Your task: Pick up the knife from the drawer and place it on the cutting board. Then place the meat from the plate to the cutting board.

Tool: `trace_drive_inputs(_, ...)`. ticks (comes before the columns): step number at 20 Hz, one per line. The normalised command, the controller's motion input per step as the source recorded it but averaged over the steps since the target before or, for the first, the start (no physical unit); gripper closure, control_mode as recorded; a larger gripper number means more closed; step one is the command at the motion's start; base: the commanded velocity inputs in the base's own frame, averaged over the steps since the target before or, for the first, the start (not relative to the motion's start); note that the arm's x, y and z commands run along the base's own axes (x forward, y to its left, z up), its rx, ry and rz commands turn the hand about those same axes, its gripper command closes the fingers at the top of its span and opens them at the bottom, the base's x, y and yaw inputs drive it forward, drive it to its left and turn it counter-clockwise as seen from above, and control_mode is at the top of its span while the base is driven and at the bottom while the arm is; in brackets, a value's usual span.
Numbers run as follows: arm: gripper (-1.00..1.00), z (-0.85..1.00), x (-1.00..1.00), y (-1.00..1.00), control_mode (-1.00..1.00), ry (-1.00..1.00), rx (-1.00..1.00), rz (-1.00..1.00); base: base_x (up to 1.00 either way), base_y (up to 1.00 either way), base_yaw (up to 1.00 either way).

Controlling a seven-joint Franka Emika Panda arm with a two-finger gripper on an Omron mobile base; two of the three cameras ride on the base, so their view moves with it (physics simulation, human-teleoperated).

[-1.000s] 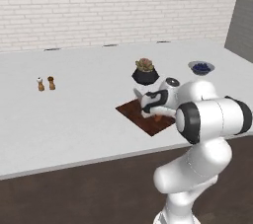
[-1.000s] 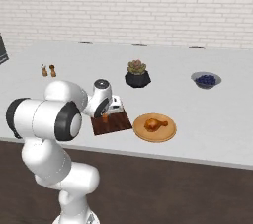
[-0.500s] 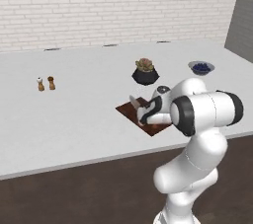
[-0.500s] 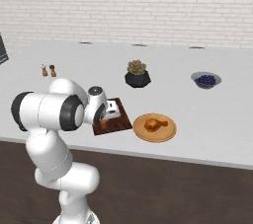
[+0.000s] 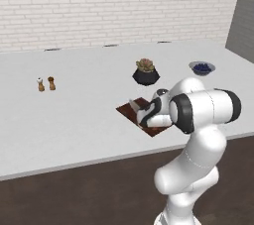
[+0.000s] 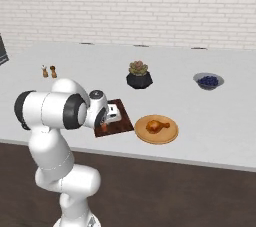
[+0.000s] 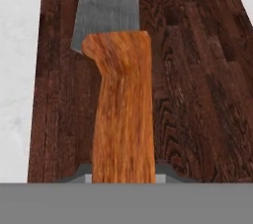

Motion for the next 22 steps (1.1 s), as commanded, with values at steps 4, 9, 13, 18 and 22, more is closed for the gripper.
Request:
trace_drive_inputs(4, 1.00, -0.13, 0.18, 0.01, -1.00, 0.00, 0.00, 0.00, 0.00, 0.00, 0.00)
trace_drive_inputs(9, 1.00, -0.09, 0.07, 0.08, -1.00, 0.00, -0.01, 0.00, 0.00, 0.00, 0.00)
trace_drive_inputs(13, -1.00, 0.00, 0.02, 0.01, -1.00, 0.00, 0.00, 0.00, 0.00, 0.00, 0.00)
trace_drive_inputs(18, -1.00, 0.38, -0.16, -0.02, -1.00, -0.02, 0.00, 0.00, 0.00, 0.00, 0.00)
trace_drive_inputs(22, -1.00, 1.00, -0.50, -0.39, -1.00, -0.14, 0.00, -0.02, 0.00, 0.00, 0.00)
